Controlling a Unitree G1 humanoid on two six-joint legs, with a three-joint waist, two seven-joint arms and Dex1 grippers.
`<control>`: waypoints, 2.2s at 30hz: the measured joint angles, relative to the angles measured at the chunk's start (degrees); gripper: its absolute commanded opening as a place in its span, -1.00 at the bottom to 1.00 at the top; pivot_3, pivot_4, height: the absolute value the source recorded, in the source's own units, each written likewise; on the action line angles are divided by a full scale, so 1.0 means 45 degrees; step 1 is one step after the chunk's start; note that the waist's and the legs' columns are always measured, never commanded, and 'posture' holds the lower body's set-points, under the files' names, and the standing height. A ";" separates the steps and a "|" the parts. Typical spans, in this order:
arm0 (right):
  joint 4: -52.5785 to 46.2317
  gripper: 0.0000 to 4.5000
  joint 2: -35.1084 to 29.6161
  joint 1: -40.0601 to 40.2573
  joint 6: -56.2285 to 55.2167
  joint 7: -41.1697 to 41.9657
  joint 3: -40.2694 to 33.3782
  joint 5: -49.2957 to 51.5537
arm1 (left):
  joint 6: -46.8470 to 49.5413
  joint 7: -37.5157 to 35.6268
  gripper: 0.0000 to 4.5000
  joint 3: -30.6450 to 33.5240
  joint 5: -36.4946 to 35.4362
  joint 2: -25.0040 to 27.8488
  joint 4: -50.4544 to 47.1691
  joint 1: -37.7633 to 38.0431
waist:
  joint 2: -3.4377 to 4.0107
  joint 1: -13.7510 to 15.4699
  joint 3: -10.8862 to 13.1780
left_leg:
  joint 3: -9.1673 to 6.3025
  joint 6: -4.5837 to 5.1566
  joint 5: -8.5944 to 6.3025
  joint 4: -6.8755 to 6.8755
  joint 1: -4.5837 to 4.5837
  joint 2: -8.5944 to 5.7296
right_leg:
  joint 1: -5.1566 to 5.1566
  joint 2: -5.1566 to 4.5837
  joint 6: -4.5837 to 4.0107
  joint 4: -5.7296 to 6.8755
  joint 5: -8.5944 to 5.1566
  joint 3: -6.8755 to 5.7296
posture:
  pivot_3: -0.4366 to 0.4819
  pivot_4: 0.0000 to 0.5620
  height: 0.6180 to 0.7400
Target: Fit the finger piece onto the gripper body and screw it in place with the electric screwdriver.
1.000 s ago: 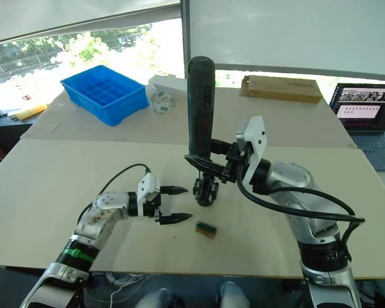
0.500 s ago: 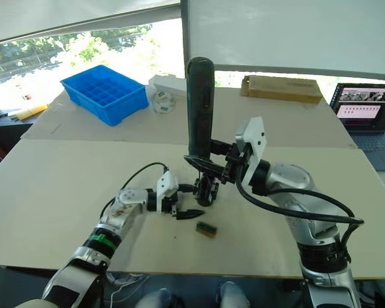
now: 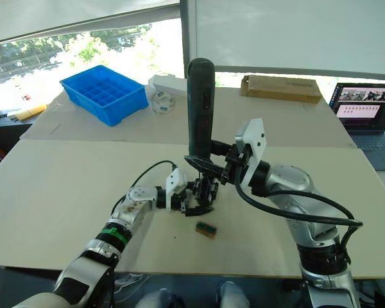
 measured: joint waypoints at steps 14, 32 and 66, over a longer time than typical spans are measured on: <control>-0.0144 -0.15 0.0036 0.0011 -0.0023 -0.0026 0.0010 -0.0012 | -0.0385 0.0007 0.05 0.0025 0.0270 0.0109 0.0093 -0.0016 | 0.0000 0.0000 0.0000 | -0.0003 0.0001 0.0000 0.0001 0.0002 0.0001 | 0.0002 0.0000 -0.0001 0.0003 0.0000 0.0000 | -0.05 -0.47 1.00; -0.0383 -0.15 0.0012 0.0371 0.0243 -0.0653 0.0427 -0.0297 | -0.0576 0.0178 0.05 0.0054 0.0294 0.0025 0.0139 0.0113 | 0.0001 0.0001 -0.0001 | -0.0008 0.0001 -0.0001 0.0000 0.0044 0.0003 | 0.0041 -0.0007 -0.0002 0.0002 0.0000 0.0002 | -0.05 -0.47 1.00; 0.0664 -0.15 0.0236 -0.0158 -0.0459 0.0282 -0.0065 -0.0187 | -0.0643 0.0091 0.05 0.0177 0.0290 -0.0023 0.0127 0.0200 | 0.0001 0.0000 -0.0001 | -0.0010 0.0004 -0.0002 -0.0002 0.0045 0.0003 | 0.0040 -0.0009 -0.0004 0.0002 0.0001 0.0001 | -0.05 -0.47 1.00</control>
